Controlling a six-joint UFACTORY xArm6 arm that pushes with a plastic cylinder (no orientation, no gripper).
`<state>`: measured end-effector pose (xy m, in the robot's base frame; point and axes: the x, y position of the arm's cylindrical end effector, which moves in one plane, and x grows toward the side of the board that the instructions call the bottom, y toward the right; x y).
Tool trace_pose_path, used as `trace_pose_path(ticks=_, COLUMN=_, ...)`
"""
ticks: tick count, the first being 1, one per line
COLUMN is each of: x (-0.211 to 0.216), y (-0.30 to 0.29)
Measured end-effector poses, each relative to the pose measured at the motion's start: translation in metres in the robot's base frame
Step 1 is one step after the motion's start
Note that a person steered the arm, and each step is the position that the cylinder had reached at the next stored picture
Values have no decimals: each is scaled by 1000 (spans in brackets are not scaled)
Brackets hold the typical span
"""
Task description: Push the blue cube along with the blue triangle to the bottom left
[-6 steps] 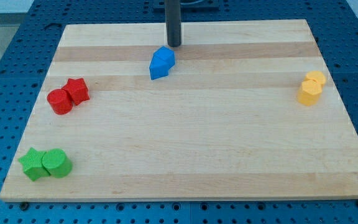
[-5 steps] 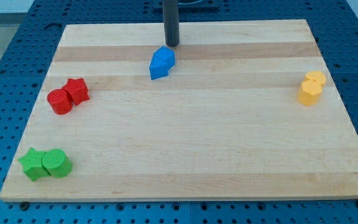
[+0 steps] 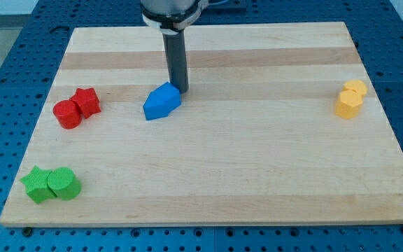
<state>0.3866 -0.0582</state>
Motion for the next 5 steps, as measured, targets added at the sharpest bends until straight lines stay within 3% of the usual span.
trace_pose_path(ticks=1, x=22, y=-4)
trace_pose_path(ticks=3, x=27, y=-51)
trace_pose_path(ticks=5, x=42, y=-56)
